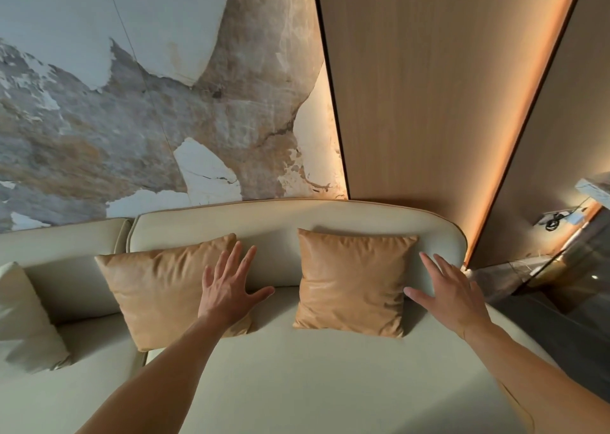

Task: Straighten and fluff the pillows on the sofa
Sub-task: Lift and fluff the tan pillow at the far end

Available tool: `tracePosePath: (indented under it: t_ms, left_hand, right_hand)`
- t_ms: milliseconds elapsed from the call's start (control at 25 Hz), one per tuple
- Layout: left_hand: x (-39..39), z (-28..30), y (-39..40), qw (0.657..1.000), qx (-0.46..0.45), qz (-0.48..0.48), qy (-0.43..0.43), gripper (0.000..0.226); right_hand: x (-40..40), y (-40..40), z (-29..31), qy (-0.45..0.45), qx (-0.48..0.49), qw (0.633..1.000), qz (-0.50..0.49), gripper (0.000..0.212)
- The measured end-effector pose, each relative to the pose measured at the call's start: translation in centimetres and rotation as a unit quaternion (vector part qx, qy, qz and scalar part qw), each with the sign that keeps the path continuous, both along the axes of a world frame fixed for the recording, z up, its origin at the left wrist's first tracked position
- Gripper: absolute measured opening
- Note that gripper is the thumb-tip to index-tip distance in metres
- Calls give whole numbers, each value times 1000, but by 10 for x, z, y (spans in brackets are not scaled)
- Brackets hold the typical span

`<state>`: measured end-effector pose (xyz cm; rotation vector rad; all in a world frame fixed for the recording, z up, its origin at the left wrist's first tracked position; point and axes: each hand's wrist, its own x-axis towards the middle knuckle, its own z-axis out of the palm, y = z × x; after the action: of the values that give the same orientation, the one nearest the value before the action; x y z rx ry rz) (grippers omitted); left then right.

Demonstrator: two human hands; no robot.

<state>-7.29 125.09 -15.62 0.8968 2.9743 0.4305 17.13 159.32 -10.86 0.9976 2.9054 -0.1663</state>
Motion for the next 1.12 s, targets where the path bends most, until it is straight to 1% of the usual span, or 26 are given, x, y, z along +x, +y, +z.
tracePosePath:
  t_ms: [160, 280, 400, 520, 600, 680, 760, 800, 880, 1000, 1120]
  left_hand:
    - [-10, -34, 38, 1000, -11, 7, -28, 106]
    - [-22, -67, 69, 998, -21, 17, -64, 116]
    - [-45, -112, 107, 993, -18, 29, -115, 126]
    - [-70, -154, 146, 984, 0, 43, -174, 135]
    - [-88, -177, 172, 973, 32, 43, -223, 138]
    - [-102, -196, 194, 949, 94, 49, -296, 140]
    - [-111, -213, 210, 915, 156, 61, -367, 140]
    - [-112, -218, 214, 900, 175, 69, -393, 139]
    - [-112, -225, 220, 879, 183, 83, -432, 137]
    - [-114, -229, 223, 854, 192, 90, -475, 138]
    - [-117, -231, 228, 849, 200, 62, -485, 132]
  right_hand:
    - [-13, 46, -40, 34, -72, 997, -8, 103]
    - [-20, 75, -84, 32, -127, 991, -28, 108]
    - [-38, 110, -136, 31, -175, 983, -52, 114]
    - [-66, 141, -185, 57, -224, 969, -92, 124]
    - [-85, 152, -214, 83, -286, 946, -130, 133]
    - [-101, 157, -235, 121, -379, 897, -192, 143]
    - [-111, 155, -250, 148, -442, 853, -234, 142]
    - [-114, 153, -257, 153, -460, 841, -242, 136]
    - [-115, 149, -268, 162, -485, 821, -254, 128]
    - [-119, 147, -276, 184, -506, 797, -272, 126]
    - [-123, 149, -279, 204, -529, 778, -270, 125]
